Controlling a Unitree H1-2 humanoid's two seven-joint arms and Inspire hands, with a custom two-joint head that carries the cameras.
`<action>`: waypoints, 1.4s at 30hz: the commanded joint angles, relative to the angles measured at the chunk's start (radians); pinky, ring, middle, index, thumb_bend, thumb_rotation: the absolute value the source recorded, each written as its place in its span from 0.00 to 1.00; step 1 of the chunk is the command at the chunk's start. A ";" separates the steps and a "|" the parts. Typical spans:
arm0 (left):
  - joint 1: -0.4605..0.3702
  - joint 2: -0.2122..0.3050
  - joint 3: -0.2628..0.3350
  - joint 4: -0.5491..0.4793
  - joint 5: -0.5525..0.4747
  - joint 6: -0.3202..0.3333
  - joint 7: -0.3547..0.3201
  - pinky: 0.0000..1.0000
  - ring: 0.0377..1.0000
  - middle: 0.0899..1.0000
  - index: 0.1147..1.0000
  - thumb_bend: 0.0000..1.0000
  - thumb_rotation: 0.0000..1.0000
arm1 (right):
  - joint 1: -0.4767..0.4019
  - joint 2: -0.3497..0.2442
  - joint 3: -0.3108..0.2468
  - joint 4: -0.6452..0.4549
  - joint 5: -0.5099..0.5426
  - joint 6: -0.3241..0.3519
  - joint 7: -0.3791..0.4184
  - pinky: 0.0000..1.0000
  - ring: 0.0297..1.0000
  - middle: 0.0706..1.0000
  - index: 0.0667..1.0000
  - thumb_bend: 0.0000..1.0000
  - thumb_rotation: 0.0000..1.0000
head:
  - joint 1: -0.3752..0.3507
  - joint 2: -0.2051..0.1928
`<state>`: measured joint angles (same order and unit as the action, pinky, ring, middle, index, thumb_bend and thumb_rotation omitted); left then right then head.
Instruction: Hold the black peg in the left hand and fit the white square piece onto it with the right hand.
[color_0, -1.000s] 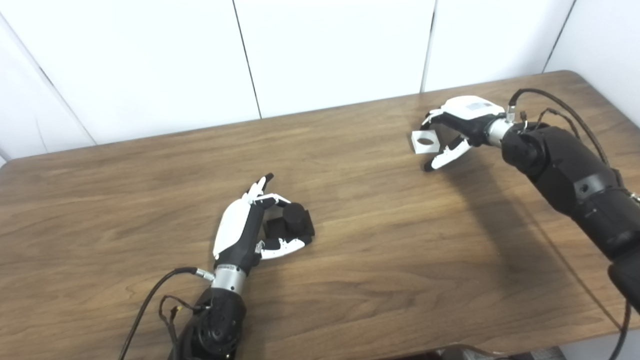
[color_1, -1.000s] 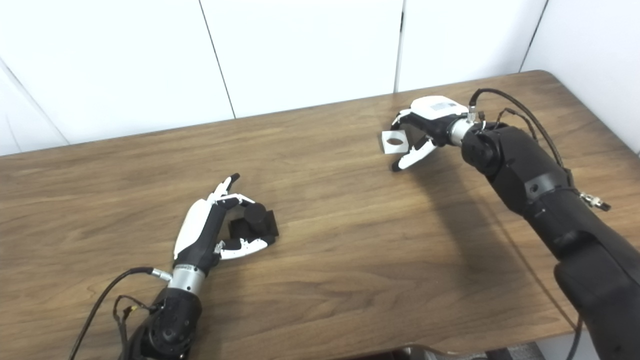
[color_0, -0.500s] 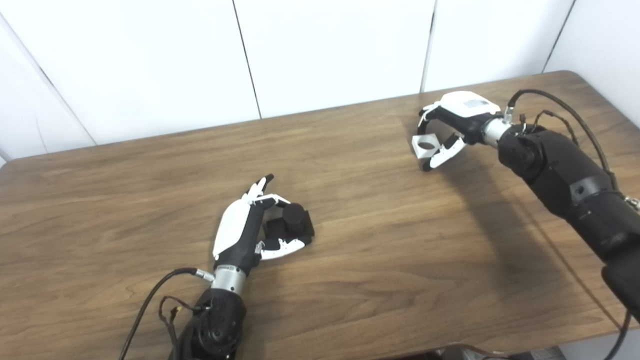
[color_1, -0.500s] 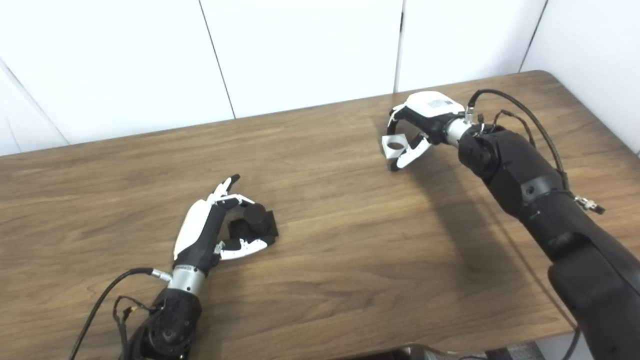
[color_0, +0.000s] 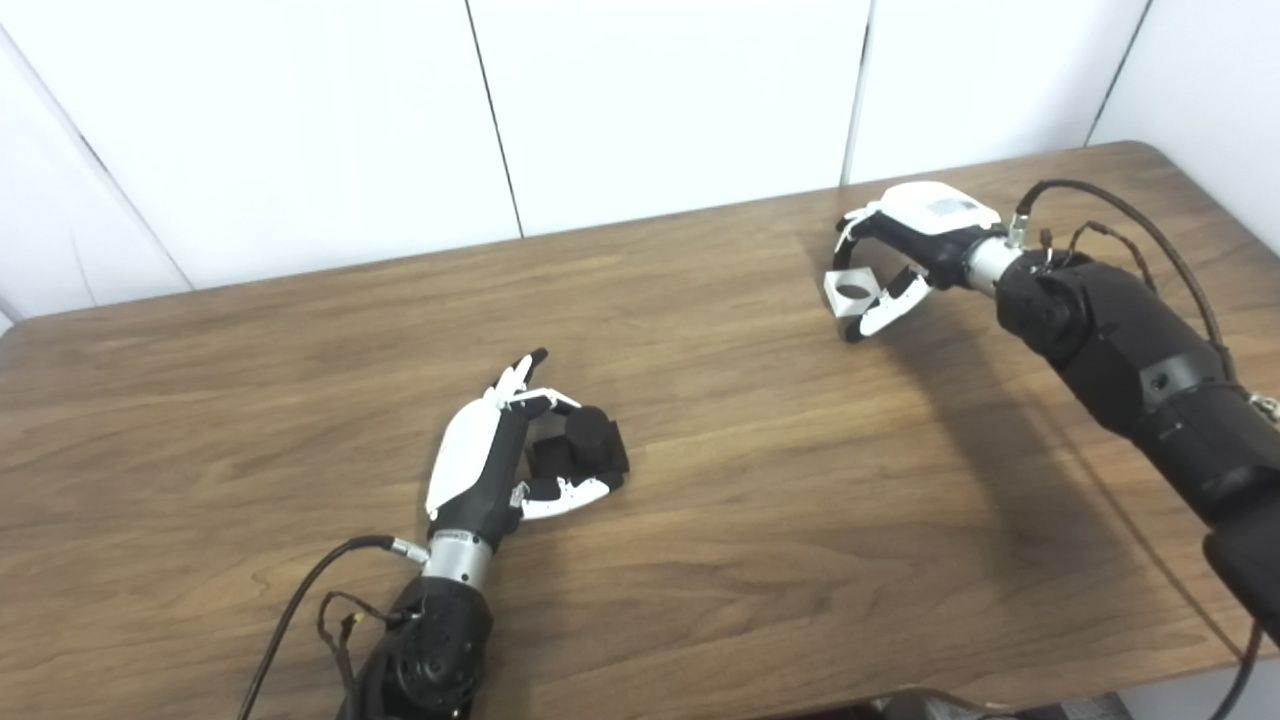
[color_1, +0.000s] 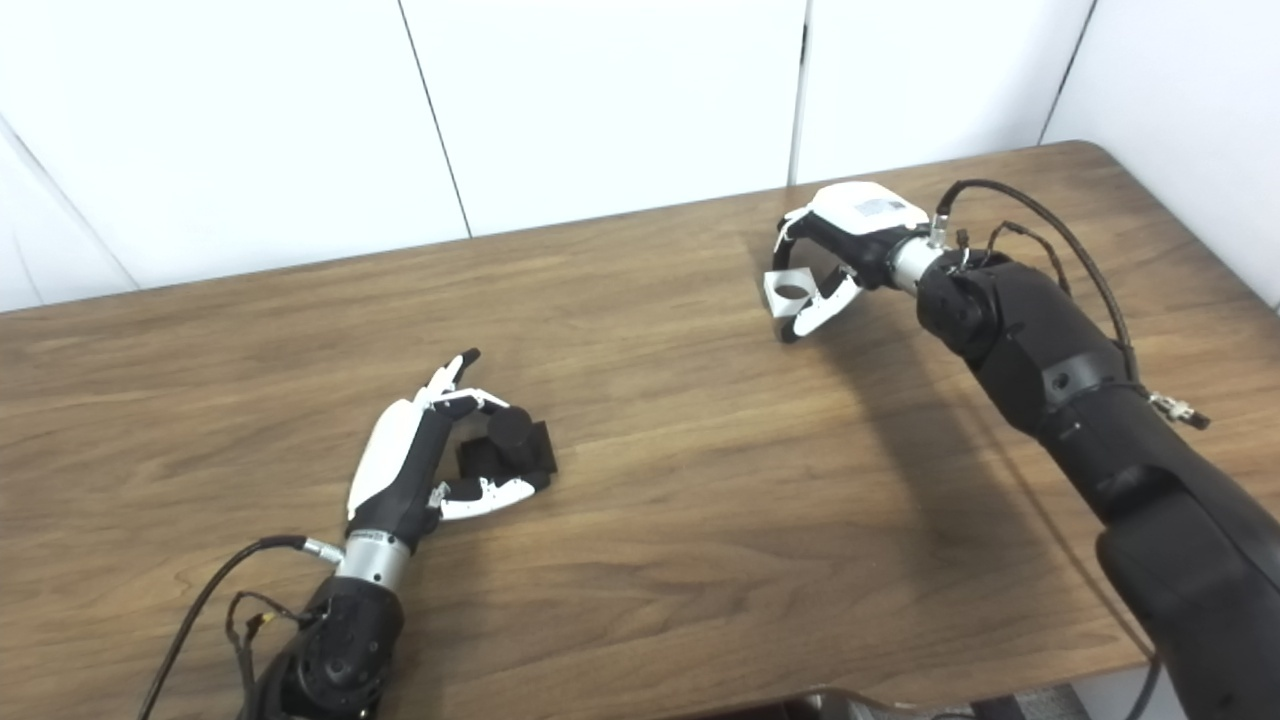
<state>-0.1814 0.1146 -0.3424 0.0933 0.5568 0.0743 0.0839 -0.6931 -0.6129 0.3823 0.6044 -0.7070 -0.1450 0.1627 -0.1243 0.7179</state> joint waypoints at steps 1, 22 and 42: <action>0.018 0.034 0.001 0.005 0.031 0.030 -0.030 1.00 1.00 0.99 0.43 0.52 0.08 | -0.027 -0.014 0.001 -0.006 -0.009 -0.006 0.001 0.94 0.92 0.86 0.63 0.70 0.33 | -0.002 0.000; 0.020 0.035 0.010 -0.010 0.033 0.037 -0.047 1.00 1.00 0.99 0.43 0.52 0.08 | -0.029 -0.033 -0.005 0.006 -0.012 -0.004 -0.009 0.95 0.91 0.85 0.62 0.71 0.29 | 0.006 0.008; 0.024 0.039 0.016 -0.028 0.032 0.046 -0.060 1.00 1.00 0.99 0.43 0.52 0.08 | -0.024 -0.033 -0.005 -0.001 -0.012 0.008 0.000 0.94 0.90 0.85 0.62 0.71 0.29 | 0.007 0.017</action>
<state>-0.1733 0.1230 -0.3302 0.0675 0.5567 0.0856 0.0467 -0.6934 -0.6159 0.3826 0.6043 -0.7040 -0.1470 0.1625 -0.1166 0.7348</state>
